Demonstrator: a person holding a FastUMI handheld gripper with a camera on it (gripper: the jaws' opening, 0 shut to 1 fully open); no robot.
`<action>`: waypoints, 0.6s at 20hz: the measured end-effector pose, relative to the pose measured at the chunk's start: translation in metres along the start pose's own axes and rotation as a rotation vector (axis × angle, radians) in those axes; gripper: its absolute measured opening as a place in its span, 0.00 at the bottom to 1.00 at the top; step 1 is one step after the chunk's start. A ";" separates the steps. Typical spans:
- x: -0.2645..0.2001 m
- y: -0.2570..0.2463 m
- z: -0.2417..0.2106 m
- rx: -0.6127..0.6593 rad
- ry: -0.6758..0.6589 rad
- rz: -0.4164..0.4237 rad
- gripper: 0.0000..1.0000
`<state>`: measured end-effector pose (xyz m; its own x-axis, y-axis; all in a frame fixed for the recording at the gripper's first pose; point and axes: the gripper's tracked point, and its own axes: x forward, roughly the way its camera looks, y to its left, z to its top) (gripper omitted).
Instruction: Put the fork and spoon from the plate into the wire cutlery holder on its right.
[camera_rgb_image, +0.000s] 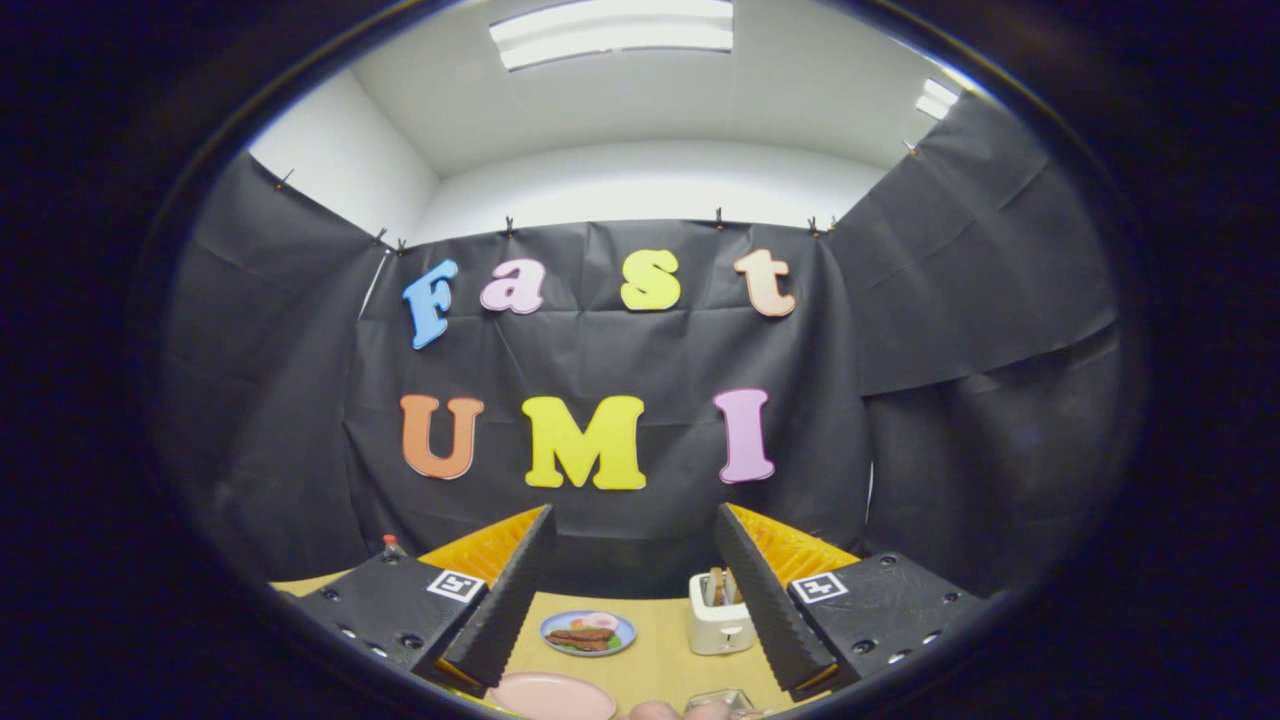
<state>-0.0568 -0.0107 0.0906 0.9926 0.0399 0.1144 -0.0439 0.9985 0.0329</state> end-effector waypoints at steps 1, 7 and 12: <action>0.002 0.005 0.000 0.011 0.008 0.007 0.95; 0.006 0.005 -0.005 0.040 0.039 -0.019 0.95; 0.009 0.016 -0.013 0.068 0.096 0.017 0.96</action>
<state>-0.0471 0.0061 0.0793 0.9978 0.0632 0.0201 -0.0649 0.9930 0.0990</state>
